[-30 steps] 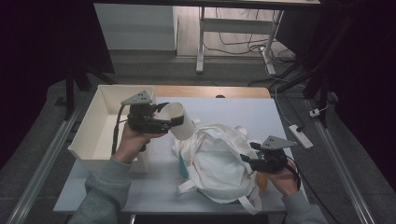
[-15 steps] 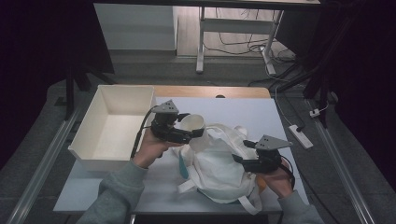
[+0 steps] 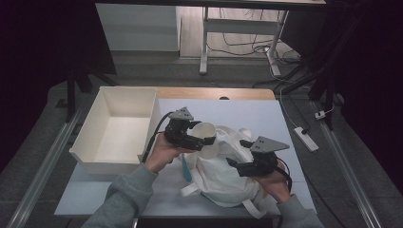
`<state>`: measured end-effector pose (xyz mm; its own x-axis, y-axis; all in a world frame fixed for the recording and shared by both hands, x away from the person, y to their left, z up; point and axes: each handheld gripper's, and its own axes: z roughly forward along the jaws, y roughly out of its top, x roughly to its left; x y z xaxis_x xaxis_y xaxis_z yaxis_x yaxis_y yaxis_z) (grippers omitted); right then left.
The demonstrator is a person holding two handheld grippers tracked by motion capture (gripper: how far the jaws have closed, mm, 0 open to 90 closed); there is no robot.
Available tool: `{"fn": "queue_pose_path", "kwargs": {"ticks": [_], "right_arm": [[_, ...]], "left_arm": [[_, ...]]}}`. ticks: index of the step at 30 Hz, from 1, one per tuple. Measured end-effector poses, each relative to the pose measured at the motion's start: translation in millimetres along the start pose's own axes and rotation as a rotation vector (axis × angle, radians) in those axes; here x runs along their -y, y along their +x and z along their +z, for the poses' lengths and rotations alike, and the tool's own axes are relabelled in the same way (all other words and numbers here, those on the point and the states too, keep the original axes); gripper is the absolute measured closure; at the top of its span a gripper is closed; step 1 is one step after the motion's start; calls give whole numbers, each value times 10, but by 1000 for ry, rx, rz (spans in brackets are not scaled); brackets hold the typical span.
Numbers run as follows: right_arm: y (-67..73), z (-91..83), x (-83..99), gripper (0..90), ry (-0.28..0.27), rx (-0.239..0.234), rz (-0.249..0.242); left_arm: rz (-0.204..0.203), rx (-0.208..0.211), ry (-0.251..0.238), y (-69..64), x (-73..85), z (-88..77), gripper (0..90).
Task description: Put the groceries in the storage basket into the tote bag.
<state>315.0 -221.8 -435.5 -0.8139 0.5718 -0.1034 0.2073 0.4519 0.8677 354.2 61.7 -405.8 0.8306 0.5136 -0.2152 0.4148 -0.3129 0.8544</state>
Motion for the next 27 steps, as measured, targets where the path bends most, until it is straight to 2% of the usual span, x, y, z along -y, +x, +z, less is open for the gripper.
{"fn": "queue_pose_path", "kwargs": {"ticks": [16,27], "right_arm": [[153,206,-92,112,18,2,-14],[225,335,-108,100,30,10,-9]], "left_arm": [[17,26,24,-99,2,177,198],[31,40,53,-178,34,321,197]]}}
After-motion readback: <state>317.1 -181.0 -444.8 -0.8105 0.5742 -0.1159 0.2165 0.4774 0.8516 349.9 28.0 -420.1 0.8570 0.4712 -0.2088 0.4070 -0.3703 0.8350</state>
